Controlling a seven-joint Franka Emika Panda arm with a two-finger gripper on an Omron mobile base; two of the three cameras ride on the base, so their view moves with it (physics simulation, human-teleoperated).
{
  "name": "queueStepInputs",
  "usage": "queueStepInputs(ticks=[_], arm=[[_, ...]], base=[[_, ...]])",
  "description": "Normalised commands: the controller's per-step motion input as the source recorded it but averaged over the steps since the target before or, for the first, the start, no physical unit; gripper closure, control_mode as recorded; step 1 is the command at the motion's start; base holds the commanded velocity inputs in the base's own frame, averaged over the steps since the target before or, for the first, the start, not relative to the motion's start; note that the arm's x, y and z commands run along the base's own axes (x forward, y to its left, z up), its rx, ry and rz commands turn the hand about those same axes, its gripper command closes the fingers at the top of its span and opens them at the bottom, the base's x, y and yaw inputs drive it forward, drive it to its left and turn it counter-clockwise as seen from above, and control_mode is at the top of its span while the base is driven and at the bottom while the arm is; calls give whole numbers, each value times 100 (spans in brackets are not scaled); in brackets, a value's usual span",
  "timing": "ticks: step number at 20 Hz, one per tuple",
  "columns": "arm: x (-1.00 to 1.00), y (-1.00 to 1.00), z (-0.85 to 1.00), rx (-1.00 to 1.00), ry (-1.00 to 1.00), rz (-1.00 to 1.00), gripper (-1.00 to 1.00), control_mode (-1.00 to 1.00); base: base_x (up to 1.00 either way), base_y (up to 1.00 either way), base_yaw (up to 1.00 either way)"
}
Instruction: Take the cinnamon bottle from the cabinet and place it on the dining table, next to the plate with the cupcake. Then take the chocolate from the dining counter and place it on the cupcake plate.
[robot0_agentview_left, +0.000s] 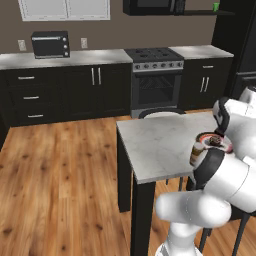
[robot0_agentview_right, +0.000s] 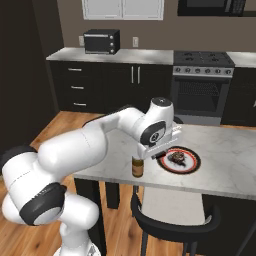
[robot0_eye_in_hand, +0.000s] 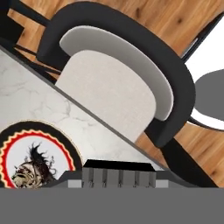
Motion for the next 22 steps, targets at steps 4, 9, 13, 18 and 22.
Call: queueStepInputs(ticks=[4,9,13,18,22], arm=[[1,-41,0,0,0,4,100,-100],[50,-36,-19,0,11,7,100,-100],[78,-28,-38,0,11,17,100,-100],[59,-26,-34,1,3,21,100,-100],[34,-6,-44,0,0,22,100,-100]], base=[[0,0,0],[0,0,0],[0,0,0],[0,0,0],[0,0,0]])
